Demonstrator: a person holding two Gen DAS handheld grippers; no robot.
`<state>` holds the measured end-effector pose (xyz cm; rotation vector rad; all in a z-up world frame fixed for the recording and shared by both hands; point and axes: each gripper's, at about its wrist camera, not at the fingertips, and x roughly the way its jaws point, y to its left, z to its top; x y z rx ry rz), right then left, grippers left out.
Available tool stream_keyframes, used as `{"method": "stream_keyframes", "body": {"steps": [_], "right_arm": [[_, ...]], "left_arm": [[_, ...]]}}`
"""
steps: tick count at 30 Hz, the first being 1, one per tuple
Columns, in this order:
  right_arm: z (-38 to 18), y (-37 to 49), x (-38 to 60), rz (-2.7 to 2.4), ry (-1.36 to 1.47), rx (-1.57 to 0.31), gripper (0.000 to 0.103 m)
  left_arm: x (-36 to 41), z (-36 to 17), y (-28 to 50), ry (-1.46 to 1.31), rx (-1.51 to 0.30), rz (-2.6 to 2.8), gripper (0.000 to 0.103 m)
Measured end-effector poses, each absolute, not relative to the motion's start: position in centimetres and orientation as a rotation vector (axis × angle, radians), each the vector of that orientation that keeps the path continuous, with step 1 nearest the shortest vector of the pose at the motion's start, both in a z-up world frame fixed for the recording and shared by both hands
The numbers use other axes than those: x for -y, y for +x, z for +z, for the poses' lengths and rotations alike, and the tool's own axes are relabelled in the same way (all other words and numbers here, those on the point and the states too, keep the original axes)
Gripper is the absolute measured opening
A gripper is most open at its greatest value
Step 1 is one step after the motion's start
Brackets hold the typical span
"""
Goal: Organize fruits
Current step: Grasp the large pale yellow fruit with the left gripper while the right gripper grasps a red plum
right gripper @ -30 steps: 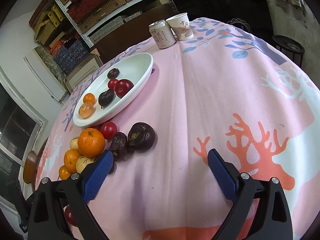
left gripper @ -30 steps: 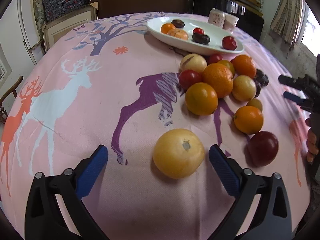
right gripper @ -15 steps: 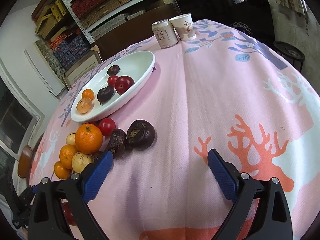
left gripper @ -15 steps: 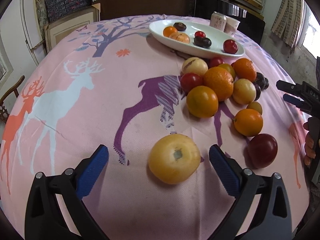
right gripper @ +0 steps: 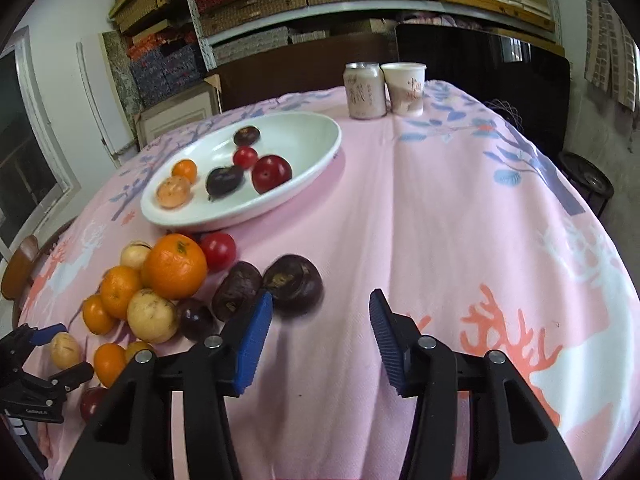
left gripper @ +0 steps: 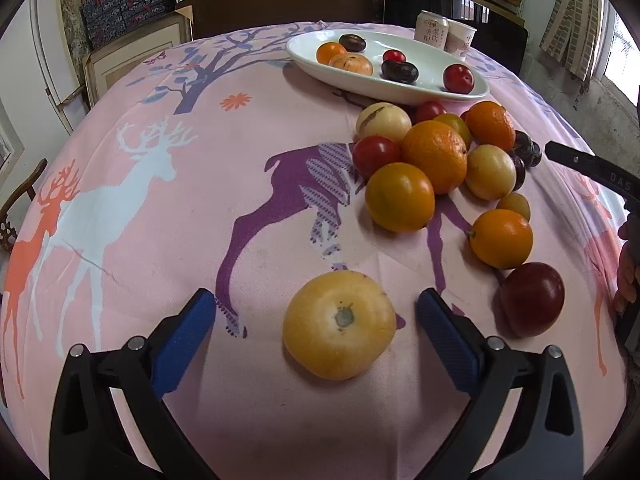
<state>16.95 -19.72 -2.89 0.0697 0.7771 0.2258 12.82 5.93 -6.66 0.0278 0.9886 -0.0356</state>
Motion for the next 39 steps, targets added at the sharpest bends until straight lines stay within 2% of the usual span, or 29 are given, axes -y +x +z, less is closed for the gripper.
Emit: {"method": "stream_keyframes", "body": {"steps": [3,10,14,18,22,27,36,38,39], "right_arm": [[-2.6,16.3,17.6,0.263,-0.043,-0.755,0.052],[-2.2,10.9,14.7,0.507,-0.022,-0.831,0.052],[-1.1,8.4,12.2,0.598,0.002,-0.83,0.059],[-2.1,7.3,7.8,0.613,-0.133,-0.868,0.059],[-2.2,7.1,7.5,0.558,-0.124,-0.868,0.058],[-2.9,7.8,7.5,0.546,-0.104,-0.914,0.042],[-3.7,8.9,9.0,0.597,0.035,-0.967,0.041],[-3.8,9.1,9.3,0.608,0.066,-0.974,0.041],[-3.9,9.2,9.5,0.613,0.081,-0.978,0.041]], "left_arm": [[-5.9,-6.7,12.8,0.028,-0.988,-0.036,0.099],[-5.9,-6.7,12.9,0.034,-0.99,-0.033,0.099],[-5.9,-6.7,12.9,0.033,-0.99,-0.033,0.099],[-5.9,-6.7,12.9,0.033,-0.99,-0.033,0.099],[-5.9,-6.7,12.9,0.033,-0.99,-0.033,0.099],[-5.9,-6.7,12.8,0.033,-0.99,-0.034,0.099],[-5.8,-6.7,12.8,0.051,-0.996,-0.044,0.099],[-5.4,-6.4,12.3,0.07,-0.98,-0.043,0.093],[-5.3,-6.3,12.1,0.08,-0.969,-0.048,0.08]]}}
